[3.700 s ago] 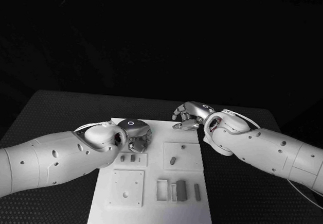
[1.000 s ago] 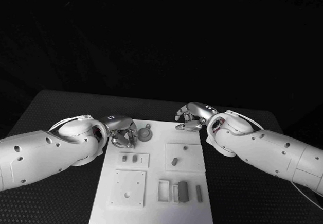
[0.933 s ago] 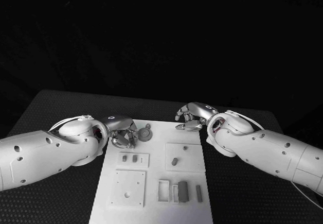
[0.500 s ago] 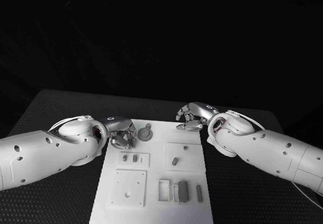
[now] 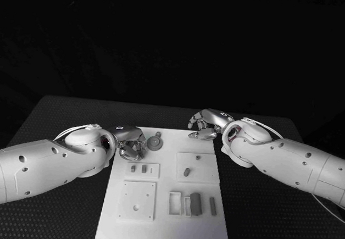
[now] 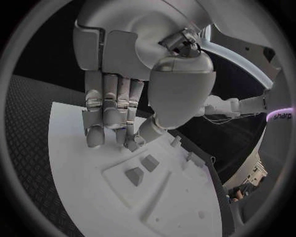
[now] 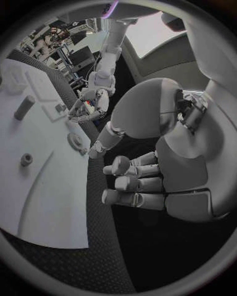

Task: Assemble the parts on the task board

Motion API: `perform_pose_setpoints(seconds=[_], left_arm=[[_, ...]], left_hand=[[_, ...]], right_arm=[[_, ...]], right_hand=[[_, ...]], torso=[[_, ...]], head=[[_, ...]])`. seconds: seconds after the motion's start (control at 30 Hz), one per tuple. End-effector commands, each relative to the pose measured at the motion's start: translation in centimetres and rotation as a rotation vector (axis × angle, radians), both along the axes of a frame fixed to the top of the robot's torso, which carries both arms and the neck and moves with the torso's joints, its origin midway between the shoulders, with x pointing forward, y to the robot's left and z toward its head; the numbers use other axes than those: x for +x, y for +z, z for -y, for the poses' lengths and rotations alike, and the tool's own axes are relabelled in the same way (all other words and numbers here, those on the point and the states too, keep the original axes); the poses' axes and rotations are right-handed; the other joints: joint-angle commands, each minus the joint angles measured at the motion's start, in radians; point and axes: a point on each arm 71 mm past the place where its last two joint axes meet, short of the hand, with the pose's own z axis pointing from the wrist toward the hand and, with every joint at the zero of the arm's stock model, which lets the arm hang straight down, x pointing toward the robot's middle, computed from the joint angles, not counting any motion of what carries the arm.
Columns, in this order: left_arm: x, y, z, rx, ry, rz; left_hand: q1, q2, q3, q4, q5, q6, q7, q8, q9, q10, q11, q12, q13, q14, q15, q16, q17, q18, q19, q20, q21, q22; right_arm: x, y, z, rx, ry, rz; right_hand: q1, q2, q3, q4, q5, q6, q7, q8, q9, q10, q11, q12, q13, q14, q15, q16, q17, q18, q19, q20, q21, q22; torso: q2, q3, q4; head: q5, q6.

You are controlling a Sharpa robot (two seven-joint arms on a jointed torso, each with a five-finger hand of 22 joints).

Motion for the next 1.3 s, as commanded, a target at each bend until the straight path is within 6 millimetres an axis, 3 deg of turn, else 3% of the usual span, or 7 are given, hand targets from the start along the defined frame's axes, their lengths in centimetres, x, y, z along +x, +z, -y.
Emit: perform_pose_setpoints(seconds=[0.03,1.3], left_arm=[[-0.1,-0.1,0.3,0.015,-0.015,-0.004],[0.2,-1.3,0.5,0.100,-0.033,-0.015]], left_hand=[[0.001,0.008,0.008,0.000,0.003,0.008,0.000,0.004,0.002,0.006,0.001,0.005,0.002,0.003,-0.004,0.004,0.000,0.089,-0.002,-0.005,0.002,0.021],[0.004,0.010,0.008,0.000,0.003,0.009,-0.001,0.005,0.002,0.009,0.000,0.004,0.003,0.004,-0.005,0.005,0.001,0.088,-0.002,-0.007,0.002,0.020]], right_arm=[[0.0,0.0,-0.1,-0.003,0.009,0.000],[0.0,0.0,-0.2,-0.003,0.011,-0.002]], right_hand=[[-0.005,0.000,-0.001,0.004,0.002,0.000,0.008,-0.007,0.000,-0.004,0.002,0.001,0.000,0.002,-0.003,-0.004,-0.001,0.014,0.007,0.003,-0.006,0.012],[-0.005,0.000,-0.001,0.004,0.002,0.000,0.008,-0.007,0.000,-0.004,0.002,0.001,0.000,0.002,-0.003,-0.004,-0.001,0.014,0.007,0.003,-0.006,0.012]], torso=[[0.000,-0.0001,0.0004],[0.000,-0.0006,0.0002]], head=[[-0.001,0.000],[-0.006,-0.007]])
